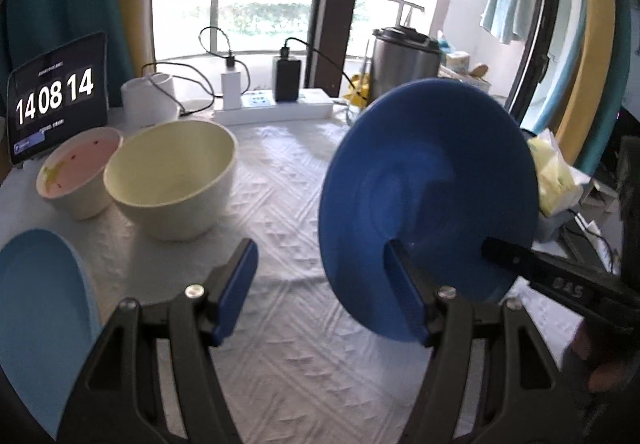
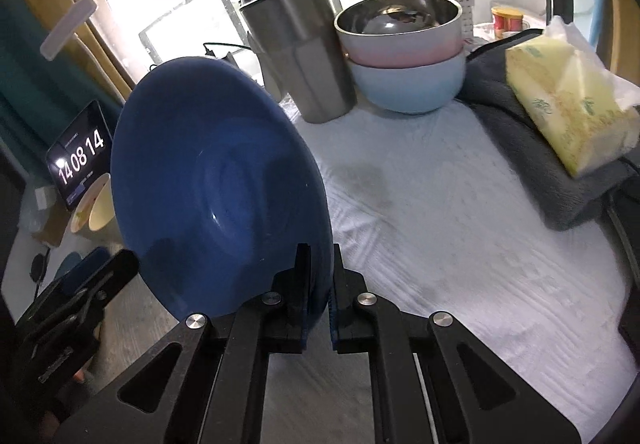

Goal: Organize plates and bowls

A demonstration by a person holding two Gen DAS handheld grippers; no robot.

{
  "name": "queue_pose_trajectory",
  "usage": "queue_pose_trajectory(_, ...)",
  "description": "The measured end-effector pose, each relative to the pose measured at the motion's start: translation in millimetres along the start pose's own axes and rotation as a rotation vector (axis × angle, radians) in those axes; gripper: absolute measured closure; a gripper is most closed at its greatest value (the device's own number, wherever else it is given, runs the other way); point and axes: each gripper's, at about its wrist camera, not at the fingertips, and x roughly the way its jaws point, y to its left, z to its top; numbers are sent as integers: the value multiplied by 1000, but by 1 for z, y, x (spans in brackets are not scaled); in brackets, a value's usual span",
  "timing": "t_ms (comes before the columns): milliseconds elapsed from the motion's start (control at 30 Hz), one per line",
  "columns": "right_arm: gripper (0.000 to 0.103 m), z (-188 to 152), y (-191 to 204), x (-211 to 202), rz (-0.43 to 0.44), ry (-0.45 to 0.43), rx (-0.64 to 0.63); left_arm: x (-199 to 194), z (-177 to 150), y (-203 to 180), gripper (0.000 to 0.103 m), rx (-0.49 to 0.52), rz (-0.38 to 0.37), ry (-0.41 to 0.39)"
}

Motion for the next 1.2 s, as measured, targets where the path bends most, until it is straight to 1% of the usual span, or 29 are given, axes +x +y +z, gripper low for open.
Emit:
queue_pose_trajectory(167, 95, -9, -11, -11, 12, 1, -10, 9, -5, -16, 38, 34, -22, 13)
queue_pose_trajectory(200, 95, -10, -13, -13, 15, 0, -9, 10, -6, -19, 51, 41, -22, 15)
queue_pose_trajectory(233, 95, -11, -14, -14, 17, 0, -7, 12, -6, -22, 58, 51, -21, 28)
queue_pose_trajectory(267, 95, -11, -15, -14, 19, 0, -5, 15, -7, -25, 60, 55, -32, 46)
queue_pose_trajectory(300, 95, -12, -17, -16, 21, 1, -7, 18, -8, -26, 68, 52, -47, 61)
queue_pose_trajectory(333, 95, -12, -18, -17, 21, 1, -13, 21, -10, -27, 71, 54, -56, 80)
queue_pose_trajectory(367, 95, -12, -17, -19, 20, -1, -22, 22, -11, -29, 73, 60, -60, 91)
queue_pose_trajectory(467, 95, -12, -13, -22, 8, -14, -48, 20, -14, -30, 76, 70, -57, 90)
queue_pose_trajectory(533, 95, -12, -12, -22, 4, -16, -49, 17, -14, -28, 81, 70, -55, 84)
queue_pose_trajectory(667, 95, -9, 0, -20, -3, -15, -66, 4, -16, -18, 81, 68, -43, 62)
queue_pose_trajectory(800, 94, -11, 19, -30, -4, -34, -83, -15, -12, -2, 81, 72, -45, 22)
queue_pose_trajectory(933, 92, -16, 44, -34, 8, -43, -99, -39, -14, 21, 81, 52, -30, -19)
queue_pose_trajectory(1067, 92, -24, 68, -33, 15, -32, -106, -53, -21, 45, 81, 30, -25, -22)
queue_pose_trajectory(1200, 92, -36, 94, -31, 23, -17, -118, -72, -27, 70, 81, 11, -15, -46)
